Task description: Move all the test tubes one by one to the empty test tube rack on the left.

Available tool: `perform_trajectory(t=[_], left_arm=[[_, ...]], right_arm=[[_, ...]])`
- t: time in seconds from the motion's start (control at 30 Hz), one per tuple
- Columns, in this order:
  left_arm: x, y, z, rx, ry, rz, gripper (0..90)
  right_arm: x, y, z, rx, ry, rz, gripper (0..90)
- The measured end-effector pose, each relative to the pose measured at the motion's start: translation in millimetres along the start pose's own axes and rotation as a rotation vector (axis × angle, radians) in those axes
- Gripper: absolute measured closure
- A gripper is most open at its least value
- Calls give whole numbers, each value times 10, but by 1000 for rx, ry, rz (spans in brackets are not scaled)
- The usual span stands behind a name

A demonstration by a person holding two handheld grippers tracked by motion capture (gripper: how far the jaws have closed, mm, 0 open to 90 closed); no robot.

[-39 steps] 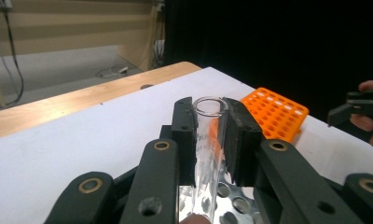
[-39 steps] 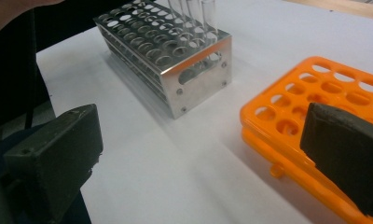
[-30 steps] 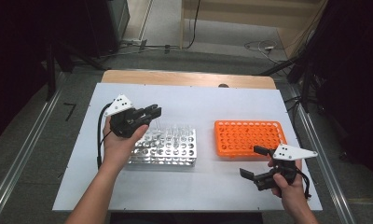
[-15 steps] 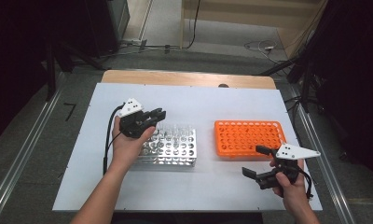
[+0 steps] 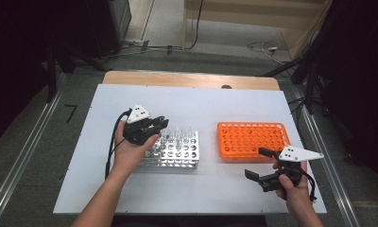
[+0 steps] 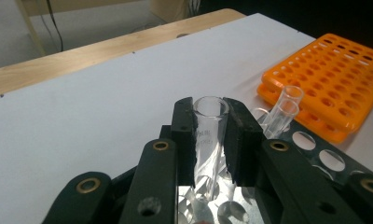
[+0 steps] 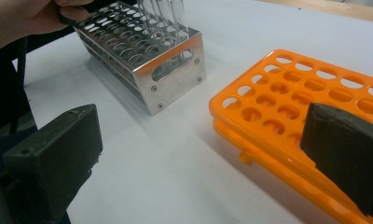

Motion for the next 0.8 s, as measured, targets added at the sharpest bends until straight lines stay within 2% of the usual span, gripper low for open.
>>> perform_trajectory(t=[0.4,0.63,0.8], left_arm=[[-72,-24,5,5,9,-72,727],[-35,34,-7,4,36,-47,586],[0,112,17,-22,57,-16,487]], right_arm=[[-12,-20,-3,2,0,-6,0],[-13,-26,-4,2,1,-6,0],[-18,-28,1,2,2,-8,0]])
Point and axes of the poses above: each handheld gripper's, and its own axes: y roughly backward along the jaws, x roughly out of its top, z roughly to its right, the point moved 7 cm from there along -y, roughly forward along the jaws, and after that the axes turned 10 degrees about y, right-handed, at the moved point
